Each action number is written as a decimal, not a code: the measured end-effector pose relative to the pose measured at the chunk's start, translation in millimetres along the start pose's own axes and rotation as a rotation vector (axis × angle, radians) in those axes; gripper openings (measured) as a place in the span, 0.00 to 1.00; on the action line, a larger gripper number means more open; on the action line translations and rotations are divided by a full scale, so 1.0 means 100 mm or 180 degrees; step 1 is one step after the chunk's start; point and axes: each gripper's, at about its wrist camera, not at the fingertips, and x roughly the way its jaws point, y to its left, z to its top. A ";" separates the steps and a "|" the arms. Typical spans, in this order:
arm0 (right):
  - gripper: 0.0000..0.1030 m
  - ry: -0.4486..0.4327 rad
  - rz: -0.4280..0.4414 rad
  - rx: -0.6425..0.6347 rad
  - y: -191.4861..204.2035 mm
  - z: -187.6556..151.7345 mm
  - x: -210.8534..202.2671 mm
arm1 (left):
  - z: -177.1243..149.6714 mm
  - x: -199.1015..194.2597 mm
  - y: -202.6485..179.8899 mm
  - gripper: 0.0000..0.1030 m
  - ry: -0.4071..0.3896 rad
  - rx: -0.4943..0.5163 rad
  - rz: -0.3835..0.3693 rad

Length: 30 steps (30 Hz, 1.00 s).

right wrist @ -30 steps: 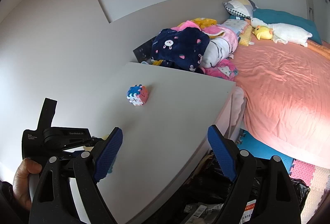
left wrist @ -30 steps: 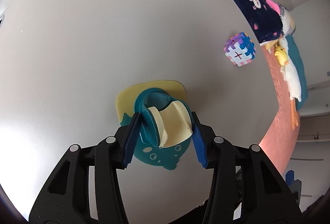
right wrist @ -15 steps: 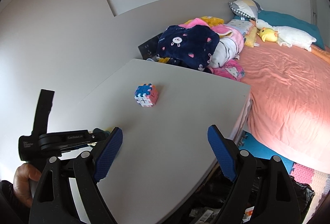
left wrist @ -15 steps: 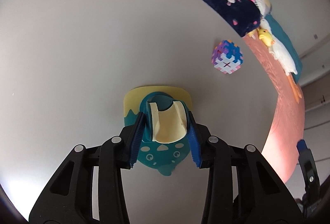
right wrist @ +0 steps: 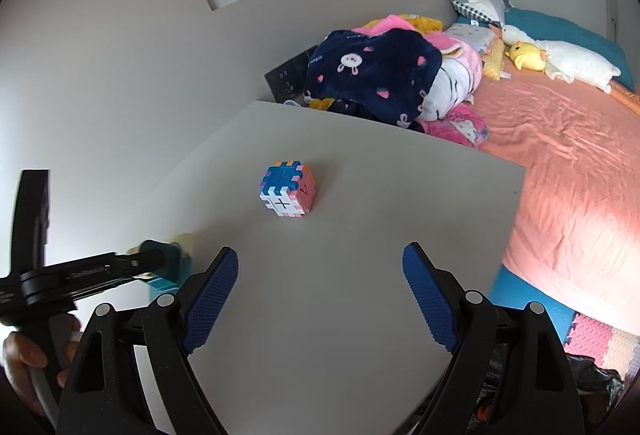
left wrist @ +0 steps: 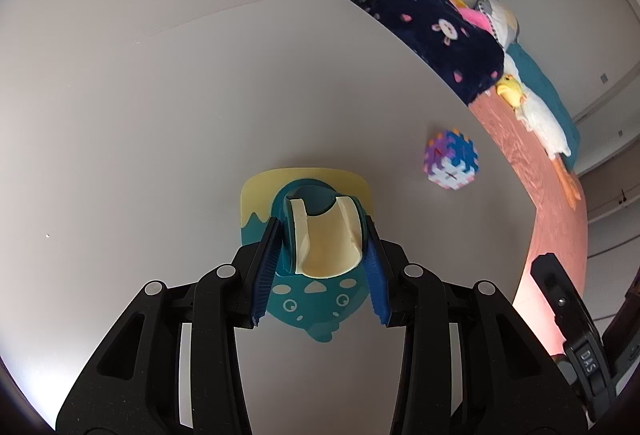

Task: Collect trash
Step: 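Grasp the blue-pink puzzle cube with the right tool while the left tool holds the cup holder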

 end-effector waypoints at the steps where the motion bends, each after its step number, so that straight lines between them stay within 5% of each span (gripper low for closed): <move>1: 0.82 0.0020 -0.0004 0.0001 0.02 0.02 0.07 | 0.02 -0.01 0.05 0.38 -0.0015 -0.0028 0.0007; 23: 0.78 0.0228 -0.0248 0.0151 0.34 0.33 1.09 | 0.28 -0.04 0.52 0.38 -0.0179 -0.0149 0.0054; 27: 0.68 0.0251 -0.0321 0.0099 0.37 0.34 1.15 | 0.28 -0.05 0.55 0.38 -0.0182 -0.0173 0.0053; 30: 0.47 0.0317 -0.0281 0.0052 0.37 0.34 1.19 | 0.27 -0.06 0.55 0.38 -0.0183 -0.0166 0.0044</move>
